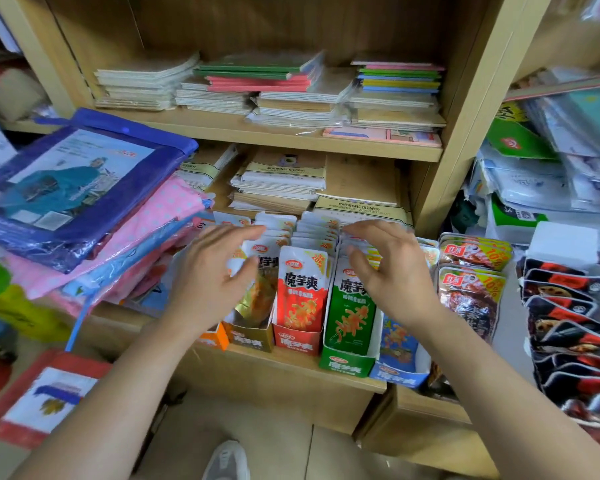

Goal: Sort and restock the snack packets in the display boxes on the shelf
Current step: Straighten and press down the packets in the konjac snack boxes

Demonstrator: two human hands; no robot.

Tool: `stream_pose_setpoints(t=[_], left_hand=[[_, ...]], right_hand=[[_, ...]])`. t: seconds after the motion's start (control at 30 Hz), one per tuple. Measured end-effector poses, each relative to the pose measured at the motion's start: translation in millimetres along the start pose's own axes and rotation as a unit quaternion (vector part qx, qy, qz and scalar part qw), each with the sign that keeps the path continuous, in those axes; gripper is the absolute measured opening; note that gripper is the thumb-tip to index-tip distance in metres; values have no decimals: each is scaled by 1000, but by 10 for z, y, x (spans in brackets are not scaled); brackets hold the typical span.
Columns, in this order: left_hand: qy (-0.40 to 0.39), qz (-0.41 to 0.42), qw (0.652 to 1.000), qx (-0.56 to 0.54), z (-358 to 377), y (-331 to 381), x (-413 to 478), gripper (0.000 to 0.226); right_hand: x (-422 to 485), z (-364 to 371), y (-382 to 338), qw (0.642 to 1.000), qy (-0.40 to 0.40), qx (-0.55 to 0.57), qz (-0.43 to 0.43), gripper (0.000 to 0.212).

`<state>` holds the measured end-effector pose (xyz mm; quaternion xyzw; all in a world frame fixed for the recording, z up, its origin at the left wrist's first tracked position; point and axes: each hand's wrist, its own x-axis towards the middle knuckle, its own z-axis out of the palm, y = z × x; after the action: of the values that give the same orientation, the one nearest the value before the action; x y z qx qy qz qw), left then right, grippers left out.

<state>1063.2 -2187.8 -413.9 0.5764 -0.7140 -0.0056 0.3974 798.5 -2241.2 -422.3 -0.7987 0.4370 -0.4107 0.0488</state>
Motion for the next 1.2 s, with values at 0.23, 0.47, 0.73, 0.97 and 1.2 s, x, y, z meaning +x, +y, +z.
stream_pose_setpoints(t=[0.23,0.47,0.73,0.97,1.2], left_hand=[[-22,-144,988,47,-264,-328,-213,38],[-37,-122,989,79,-218,-396,-202,19],[26,-95,995,-17,-382,-328,-118,13],[55,-48,995,-63,-251,-426,-12,12],[66,-51,994,-63,-45,-400,144,21]], right_hand=[[-139,309,-484,995,-40,51,-78,21],[-164,560,-628,994,-83,6,-67,25],[321,592,-804,980,-150,96,89,47],[484,682,-842,982,-110,145,50,31],[541,795,-672,994,-78,81,-10,31]])
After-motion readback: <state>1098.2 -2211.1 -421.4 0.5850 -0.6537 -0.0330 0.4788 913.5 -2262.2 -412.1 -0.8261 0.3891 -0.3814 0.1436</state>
